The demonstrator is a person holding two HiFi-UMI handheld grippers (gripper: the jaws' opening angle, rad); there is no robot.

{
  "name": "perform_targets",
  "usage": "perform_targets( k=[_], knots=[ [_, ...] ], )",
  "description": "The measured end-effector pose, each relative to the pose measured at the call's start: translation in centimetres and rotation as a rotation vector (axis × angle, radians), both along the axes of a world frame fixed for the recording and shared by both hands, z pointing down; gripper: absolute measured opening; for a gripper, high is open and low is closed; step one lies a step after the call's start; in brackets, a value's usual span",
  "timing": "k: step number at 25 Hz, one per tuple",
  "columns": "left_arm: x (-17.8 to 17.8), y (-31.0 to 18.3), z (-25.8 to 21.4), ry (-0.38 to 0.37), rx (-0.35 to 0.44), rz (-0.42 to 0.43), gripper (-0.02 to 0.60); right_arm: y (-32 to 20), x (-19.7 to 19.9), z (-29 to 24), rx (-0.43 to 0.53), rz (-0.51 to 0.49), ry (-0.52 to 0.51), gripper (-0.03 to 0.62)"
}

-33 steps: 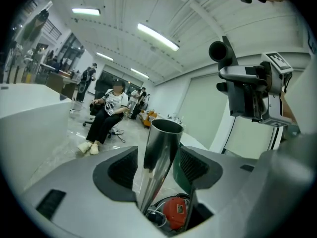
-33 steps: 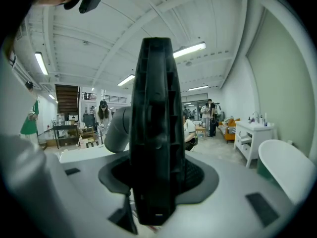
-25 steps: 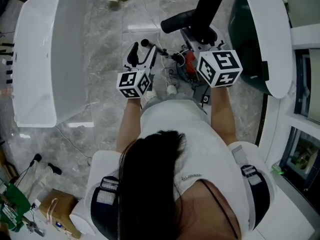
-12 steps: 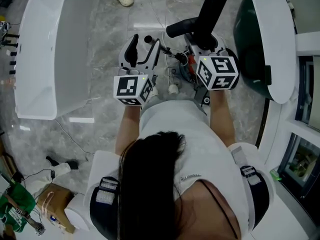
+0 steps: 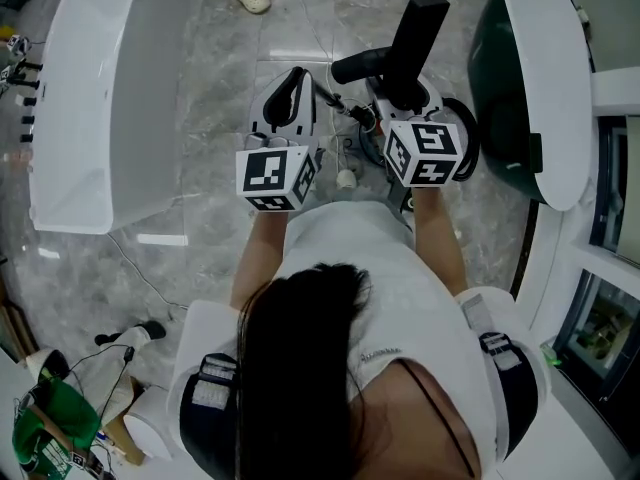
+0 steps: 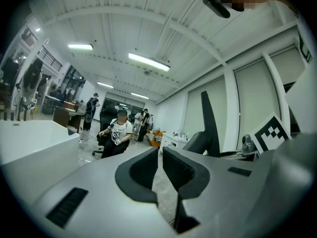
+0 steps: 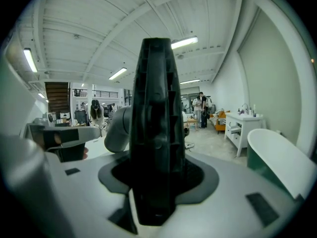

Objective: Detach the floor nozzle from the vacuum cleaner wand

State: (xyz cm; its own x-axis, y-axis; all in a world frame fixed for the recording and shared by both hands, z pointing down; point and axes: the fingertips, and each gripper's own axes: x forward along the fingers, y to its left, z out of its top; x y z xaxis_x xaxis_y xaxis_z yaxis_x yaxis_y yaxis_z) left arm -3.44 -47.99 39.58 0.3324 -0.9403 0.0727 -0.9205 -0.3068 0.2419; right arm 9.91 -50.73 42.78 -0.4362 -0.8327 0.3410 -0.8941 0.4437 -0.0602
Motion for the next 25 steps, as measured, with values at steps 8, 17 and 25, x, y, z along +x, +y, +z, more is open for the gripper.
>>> perform_targets(
  k=[8,17,25],
  knots=[
    [0.3,1.1,0.5,-0.02,-0.051,-0.021,0.005,1.6,-0.7,0.1,0.028,-0.001,0.025,0.222],
    [0.7,1.1,1.1,-0.034,-0.083,-0.018,0.005,1.9,-1.2,0.2,0.069,0.006,0.08,0.222],
    [0.3,1.0,1.9,-0.042,-0.108,-0.031,0.005,1.9,-1.6,0.4,0.084,-0.003,0.112,0.222]
  ],
)
